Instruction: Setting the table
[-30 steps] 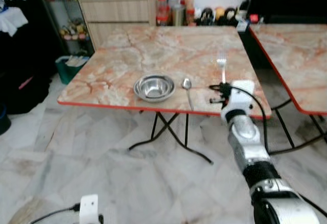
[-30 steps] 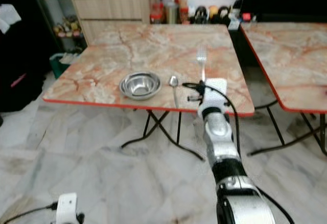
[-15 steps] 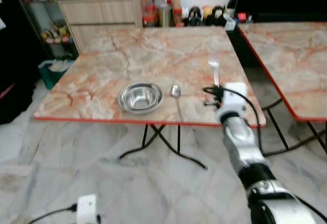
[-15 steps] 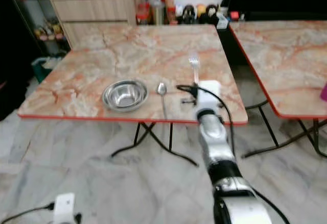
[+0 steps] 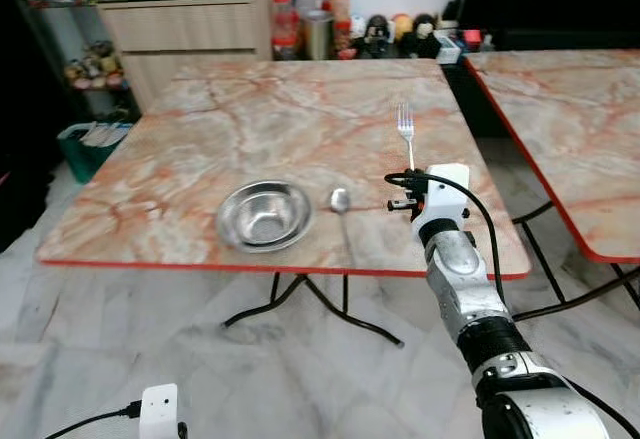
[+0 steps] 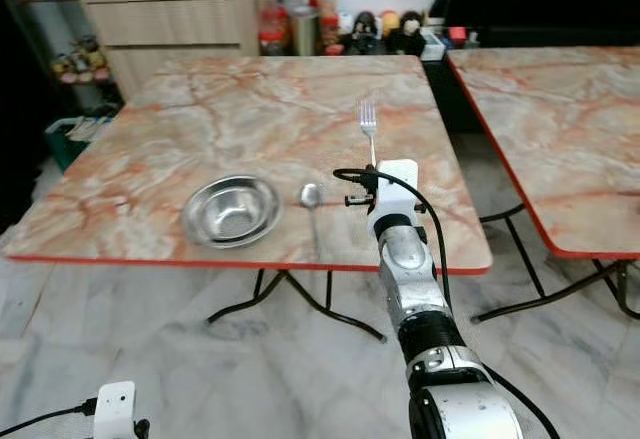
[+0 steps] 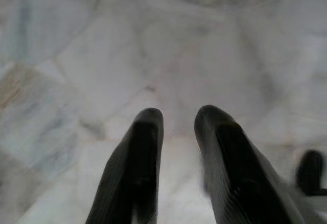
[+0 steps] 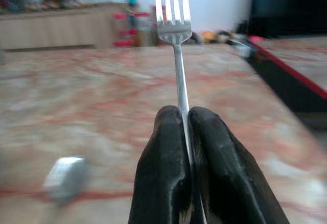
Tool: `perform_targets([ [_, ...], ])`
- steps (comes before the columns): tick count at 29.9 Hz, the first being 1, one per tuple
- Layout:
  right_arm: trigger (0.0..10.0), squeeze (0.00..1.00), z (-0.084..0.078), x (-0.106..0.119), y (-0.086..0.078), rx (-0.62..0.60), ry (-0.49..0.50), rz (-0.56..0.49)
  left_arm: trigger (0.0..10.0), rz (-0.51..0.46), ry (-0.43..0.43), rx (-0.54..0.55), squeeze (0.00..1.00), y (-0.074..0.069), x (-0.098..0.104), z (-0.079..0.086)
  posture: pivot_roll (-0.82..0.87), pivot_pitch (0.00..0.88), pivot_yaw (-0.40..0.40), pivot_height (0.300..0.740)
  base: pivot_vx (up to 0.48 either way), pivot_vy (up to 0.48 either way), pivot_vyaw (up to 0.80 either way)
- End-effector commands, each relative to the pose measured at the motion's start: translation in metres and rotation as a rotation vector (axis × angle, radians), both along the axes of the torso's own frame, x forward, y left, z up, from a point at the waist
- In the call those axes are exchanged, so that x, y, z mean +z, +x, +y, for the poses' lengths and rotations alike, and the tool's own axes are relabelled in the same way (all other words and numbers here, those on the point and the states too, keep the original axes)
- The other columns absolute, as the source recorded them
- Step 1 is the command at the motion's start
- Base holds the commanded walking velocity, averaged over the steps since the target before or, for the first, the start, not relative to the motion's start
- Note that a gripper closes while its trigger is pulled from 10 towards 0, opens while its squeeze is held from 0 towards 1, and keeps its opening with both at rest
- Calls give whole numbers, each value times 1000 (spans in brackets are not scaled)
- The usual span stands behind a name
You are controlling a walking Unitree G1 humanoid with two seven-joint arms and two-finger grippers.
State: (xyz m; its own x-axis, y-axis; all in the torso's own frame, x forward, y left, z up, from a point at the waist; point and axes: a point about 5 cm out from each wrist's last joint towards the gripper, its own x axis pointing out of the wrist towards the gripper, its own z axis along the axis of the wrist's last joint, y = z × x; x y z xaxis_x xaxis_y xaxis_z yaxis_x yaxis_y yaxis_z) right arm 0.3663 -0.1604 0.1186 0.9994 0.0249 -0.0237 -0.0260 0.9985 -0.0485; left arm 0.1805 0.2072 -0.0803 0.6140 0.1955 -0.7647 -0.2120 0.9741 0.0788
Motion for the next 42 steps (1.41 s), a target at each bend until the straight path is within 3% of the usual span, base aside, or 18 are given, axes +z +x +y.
perform_targets([
  [1,10000,0,12,10,5,34,7,-28,10000,15,21,17,0,-4,0,11,34,0,15,740,375,0,0],
  [17,10000,0,23,-17,-4,81,-22,100,10000,16,27,19,0,-3,0,10,33,0,12,740,306,0,0],
  [29,10000,0,31,-69,-29,105,-45,335,10000,26,24,22,0,-6,-1,12,35,0,7,740,0,0,0],
  [42,10000,0,32,-76,-31,70,-53,398,10000,46,28,31,0,-12,-3,18,41,0,2,740,0,0,0],
])
